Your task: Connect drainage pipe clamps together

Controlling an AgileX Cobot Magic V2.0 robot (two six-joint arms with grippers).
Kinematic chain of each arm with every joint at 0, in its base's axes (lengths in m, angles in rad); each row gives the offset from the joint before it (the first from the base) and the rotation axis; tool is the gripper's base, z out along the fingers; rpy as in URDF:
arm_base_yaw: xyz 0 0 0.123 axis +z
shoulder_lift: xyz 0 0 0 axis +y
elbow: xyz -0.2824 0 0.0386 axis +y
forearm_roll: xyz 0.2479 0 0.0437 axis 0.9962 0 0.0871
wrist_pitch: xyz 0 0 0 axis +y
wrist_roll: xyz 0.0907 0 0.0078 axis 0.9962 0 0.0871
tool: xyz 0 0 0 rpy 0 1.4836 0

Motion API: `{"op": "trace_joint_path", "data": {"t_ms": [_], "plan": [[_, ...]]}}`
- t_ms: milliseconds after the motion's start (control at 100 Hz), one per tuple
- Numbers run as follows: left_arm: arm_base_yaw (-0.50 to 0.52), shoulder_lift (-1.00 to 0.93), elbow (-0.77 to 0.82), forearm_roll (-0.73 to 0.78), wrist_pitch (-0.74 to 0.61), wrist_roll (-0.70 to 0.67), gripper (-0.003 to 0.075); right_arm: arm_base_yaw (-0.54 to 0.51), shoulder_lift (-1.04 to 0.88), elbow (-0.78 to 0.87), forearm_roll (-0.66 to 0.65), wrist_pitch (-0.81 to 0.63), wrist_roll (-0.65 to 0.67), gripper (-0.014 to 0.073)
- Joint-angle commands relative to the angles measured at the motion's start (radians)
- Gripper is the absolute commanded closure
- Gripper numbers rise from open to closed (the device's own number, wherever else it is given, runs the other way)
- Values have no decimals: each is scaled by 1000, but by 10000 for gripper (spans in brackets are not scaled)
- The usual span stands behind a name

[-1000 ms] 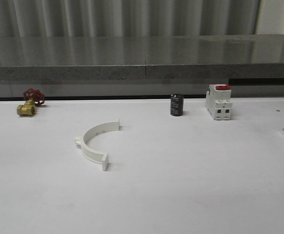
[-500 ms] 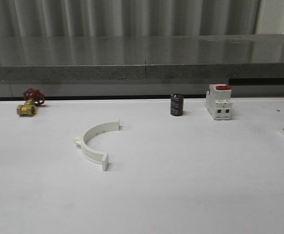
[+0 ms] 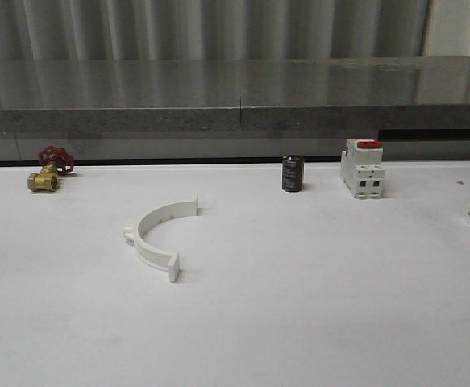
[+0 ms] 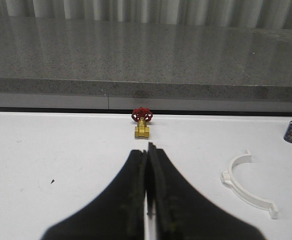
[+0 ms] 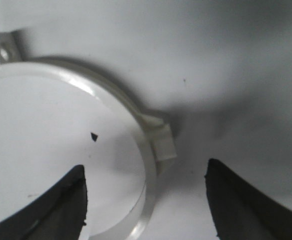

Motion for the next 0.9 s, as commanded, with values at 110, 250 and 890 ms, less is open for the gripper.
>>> {"op": "trace_joint_path", "data": {"t_ms": [110, 250, 890], "plan": [[1, 11, -25, -4, -72, 2, 741, -7, 4, -61, 4, -42, -7, 94], [1, 11, -25, -4, -73, 2, 741, -7, 17, -68, 4, -47, -7, 291], [1, 11, -25, -4, -75, 2, 741, 52, -50, -109, 2, 0, -4, 644]]}}
